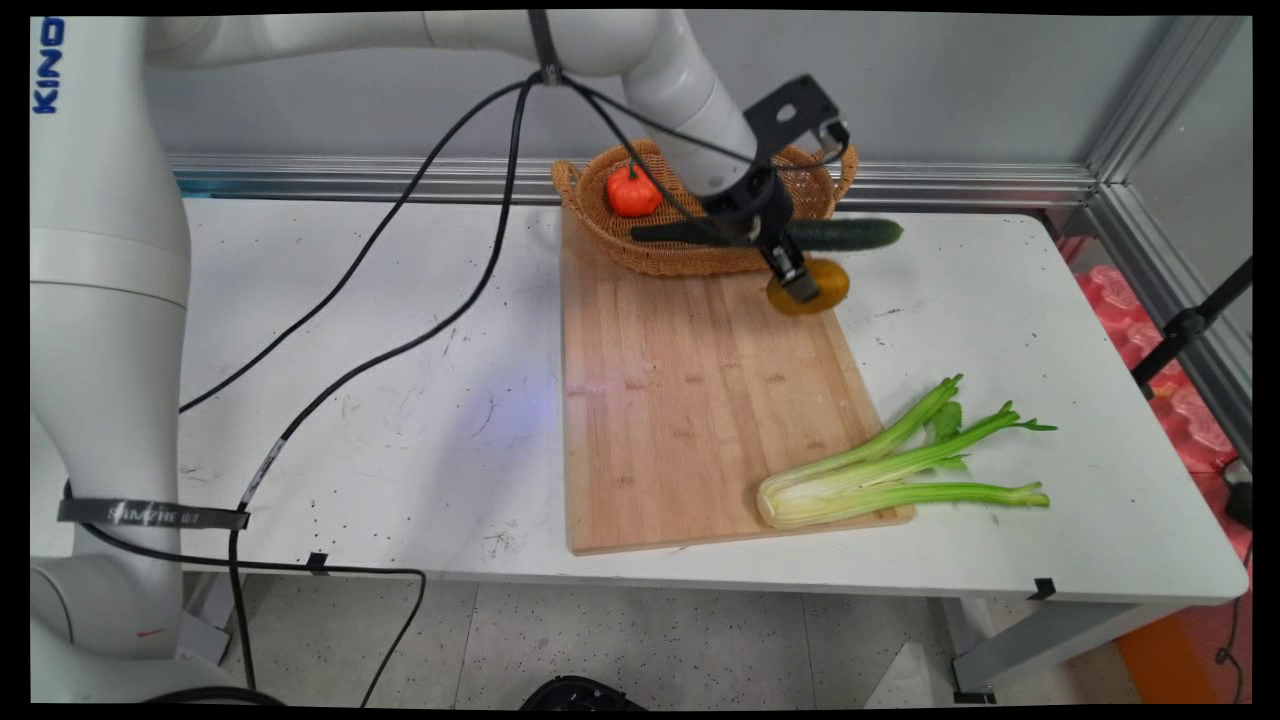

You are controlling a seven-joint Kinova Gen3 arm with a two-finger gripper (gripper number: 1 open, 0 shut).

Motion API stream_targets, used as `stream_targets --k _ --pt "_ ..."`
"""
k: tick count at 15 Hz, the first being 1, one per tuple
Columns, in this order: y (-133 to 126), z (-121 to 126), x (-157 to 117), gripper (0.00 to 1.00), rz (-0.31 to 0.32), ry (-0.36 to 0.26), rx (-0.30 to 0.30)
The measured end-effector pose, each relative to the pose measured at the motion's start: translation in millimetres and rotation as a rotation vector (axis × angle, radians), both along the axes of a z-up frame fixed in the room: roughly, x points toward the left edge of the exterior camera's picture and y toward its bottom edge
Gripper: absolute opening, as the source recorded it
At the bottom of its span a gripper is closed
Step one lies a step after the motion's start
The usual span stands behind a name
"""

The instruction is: Place the picked object on the cutting board

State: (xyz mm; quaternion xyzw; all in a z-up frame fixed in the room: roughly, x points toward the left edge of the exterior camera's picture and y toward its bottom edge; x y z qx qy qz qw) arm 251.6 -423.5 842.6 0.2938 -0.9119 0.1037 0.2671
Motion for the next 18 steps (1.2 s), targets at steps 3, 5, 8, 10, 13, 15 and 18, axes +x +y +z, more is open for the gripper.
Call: stream_targets --k 3,5,8,10,13,15,18 --pt "13 -12 -3 0.0 -0.019 -0.001 0.01" --pt "20 -19 -4 0.0 -0.026 0.0 0.015" --pt "28 -28 -8 0.0 -0.039 0.003 0.02" --pt "32 -33 -10 0.0 -0.045 0.006 0.023" --pt "39 -39 -14 0.0 -0.053 0.01 0.028" --pt "45 -43 -17 0.0 -0.061 0.016 0.035" --pt "55 -47 -22 0.0 -0.072 0.026 0.046"
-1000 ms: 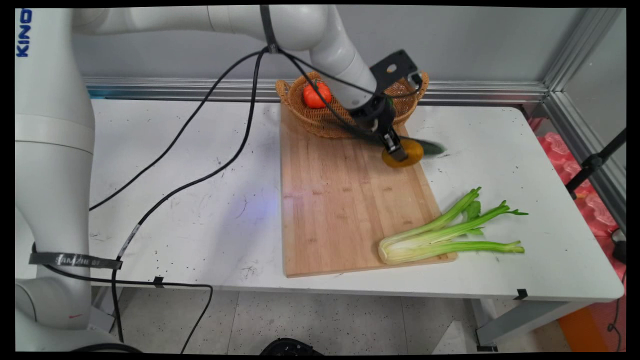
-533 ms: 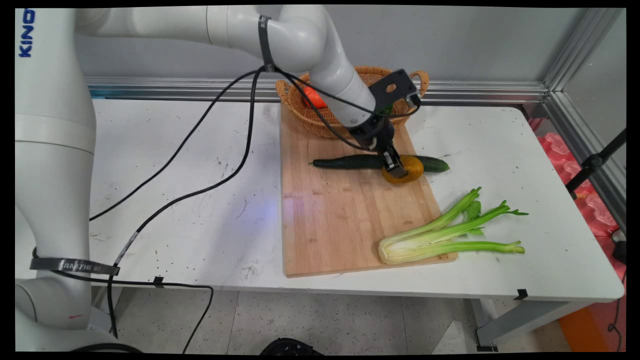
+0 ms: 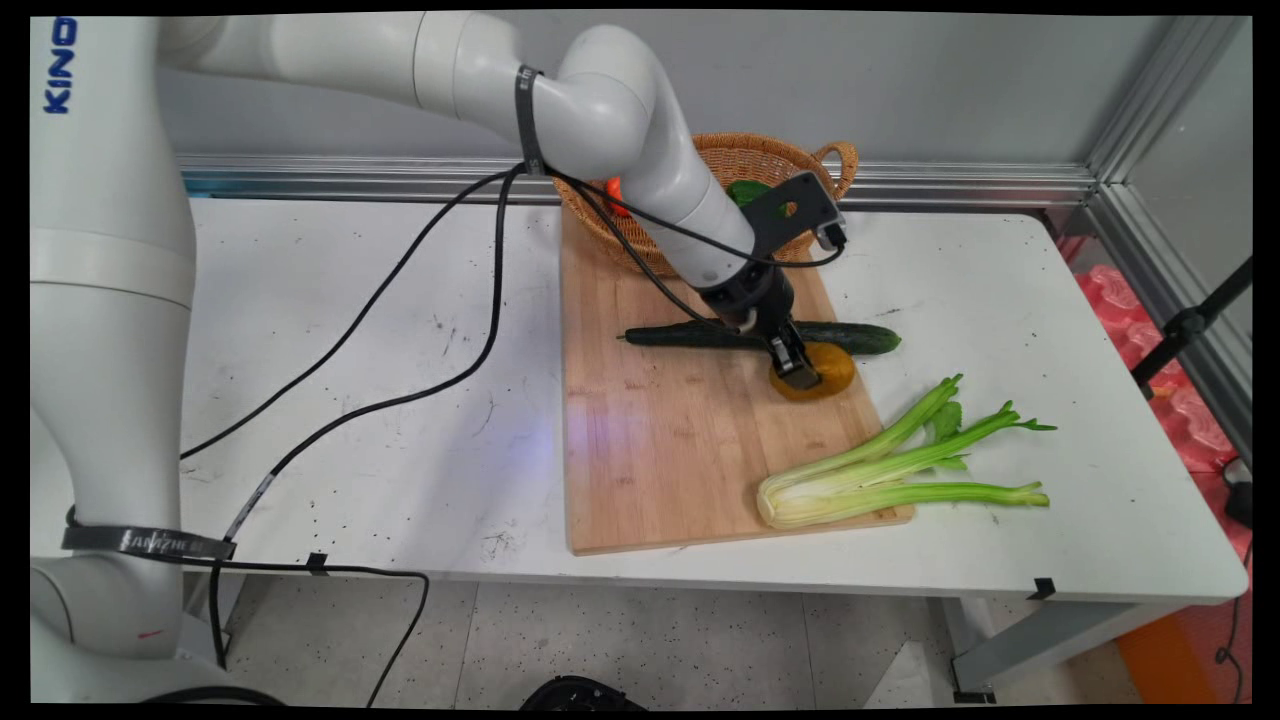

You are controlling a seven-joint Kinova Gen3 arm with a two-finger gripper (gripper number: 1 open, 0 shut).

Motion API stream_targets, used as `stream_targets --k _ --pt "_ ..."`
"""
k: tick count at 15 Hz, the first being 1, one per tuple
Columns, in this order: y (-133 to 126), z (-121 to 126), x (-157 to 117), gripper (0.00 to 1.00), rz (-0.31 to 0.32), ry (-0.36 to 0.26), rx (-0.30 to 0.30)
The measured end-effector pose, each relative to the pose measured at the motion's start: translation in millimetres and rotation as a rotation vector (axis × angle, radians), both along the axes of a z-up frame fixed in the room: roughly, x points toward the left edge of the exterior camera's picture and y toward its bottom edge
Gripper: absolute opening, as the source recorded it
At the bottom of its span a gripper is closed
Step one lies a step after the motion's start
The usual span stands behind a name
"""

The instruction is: Place the picked object on the cutting board

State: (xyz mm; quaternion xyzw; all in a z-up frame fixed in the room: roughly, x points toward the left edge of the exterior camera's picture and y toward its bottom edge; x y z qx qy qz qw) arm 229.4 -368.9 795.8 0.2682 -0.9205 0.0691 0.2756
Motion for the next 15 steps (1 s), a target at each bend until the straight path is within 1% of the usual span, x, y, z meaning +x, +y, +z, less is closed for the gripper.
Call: stream_targets --k 6,11,12,15 --pt "14 -5 -8 0.0 -0.013 0.02 0.019" --pt "20 -9 -12 0.0 -0.021 0.032 0.028" --pt "20 -10 -12 1.0 -0.023 0.034 0.029" --pt "22 -11 -14 1.0 -0.028 0.042 0.034"
